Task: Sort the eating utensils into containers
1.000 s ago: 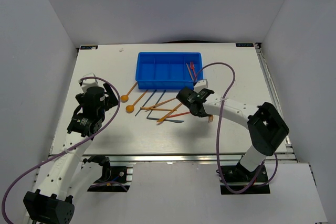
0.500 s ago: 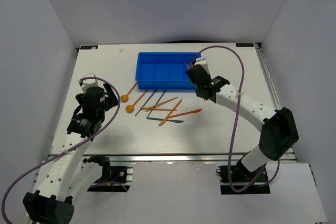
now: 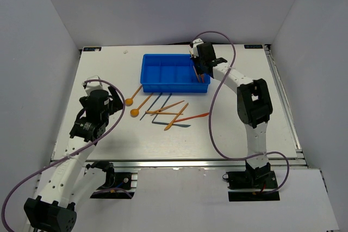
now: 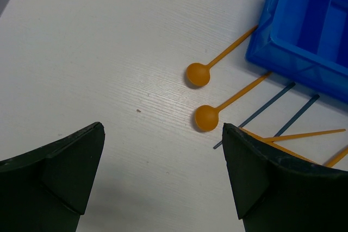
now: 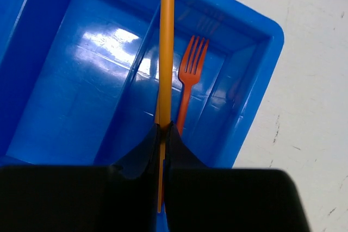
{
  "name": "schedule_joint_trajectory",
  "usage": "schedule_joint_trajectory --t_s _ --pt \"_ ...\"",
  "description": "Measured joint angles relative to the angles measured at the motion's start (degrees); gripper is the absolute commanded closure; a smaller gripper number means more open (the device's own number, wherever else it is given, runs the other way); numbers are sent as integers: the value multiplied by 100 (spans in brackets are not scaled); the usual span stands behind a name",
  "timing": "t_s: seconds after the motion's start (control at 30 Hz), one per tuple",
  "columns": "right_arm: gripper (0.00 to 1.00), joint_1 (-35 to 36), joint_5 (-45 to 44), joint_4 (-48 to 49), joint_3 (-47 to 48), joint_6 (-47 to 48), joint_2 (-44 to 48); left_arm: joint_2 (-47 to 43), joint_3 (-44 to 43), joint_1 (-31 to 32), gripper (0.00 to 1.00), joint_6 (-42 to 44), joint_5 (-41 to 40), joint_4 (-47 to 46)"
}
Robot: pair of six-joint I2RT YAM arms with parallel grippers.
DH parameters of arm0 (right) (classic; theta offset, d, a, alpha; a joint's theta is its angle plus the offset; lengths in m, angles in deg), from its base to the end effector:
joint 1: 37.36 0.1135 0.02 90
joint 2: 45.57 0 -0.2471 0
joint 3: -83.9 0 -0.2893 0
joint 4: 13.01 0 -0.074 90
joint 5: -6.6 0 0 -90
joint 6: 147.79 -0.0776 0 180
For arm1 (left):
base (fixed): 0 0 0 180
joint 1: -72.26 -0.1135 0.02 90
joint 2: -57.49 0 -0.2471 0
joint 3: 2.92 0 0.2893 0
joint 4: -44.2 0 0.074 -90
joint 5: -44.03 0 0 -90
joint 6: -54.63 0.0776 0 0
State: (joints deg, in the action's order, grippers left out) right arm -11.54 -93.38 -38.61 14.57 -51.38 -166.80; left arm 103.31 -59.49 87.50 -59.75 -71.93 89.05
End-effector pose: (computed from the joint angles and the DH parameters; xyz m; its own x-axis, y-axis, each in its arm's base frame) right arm 0.5045 0.2292 0.1830 -0.4940 -0.3612 -0.7909 -0.3604 0.9129 -0.1918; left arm 0.2512 -0.0332 0.2641 -0.4459 -0.2632 -0.8555 -0.3266 0.9377 -0.1183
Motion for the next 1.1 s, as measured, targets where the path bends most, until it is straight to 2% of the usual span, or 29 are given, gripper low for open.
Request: schedule_joint_trajectory --t_s 0.17,0.23,0.33,0.37,0.43,0.47,0.57,0.67,0.87,1.03,1.1 --pt "100 -68 87 354 -313 -26 61 153 0 0 2 26 140 -24" --pt "95 -87 155 426 -411 -44 109 153 0 0 2 37 155 -31" --pt "84 -142 216 461 -501 -92 133 153 0 0 2 37 160 -37" --pt "76 -146 229 461 -522 -116 140 153 0 0 2 37 160 -37" --pt "70 -160 245 450 -549 -149 153 153 0 0 2 37 160 -35" --pt "61 -166 247 428 -551 -157 162 153 0 0 2 37 157 -35" --pt "50 -173 269 389 -551 -179 232 153 0 0 2 37 157 -35" --pt "46 -175 289 267 -549 -225 479 153 0 0 2 37 157 -35" --pt "45 -118 258 -28 -540 -431 1198 153 0 0 2 39 155 -35" --pt "45 197 -256 -605 -538 -997 1821 153 0 0 2 37 133 -33" --pt "41 479 -723 -841 -640 -1440 2000 153 0 0 2 37 127 -33"
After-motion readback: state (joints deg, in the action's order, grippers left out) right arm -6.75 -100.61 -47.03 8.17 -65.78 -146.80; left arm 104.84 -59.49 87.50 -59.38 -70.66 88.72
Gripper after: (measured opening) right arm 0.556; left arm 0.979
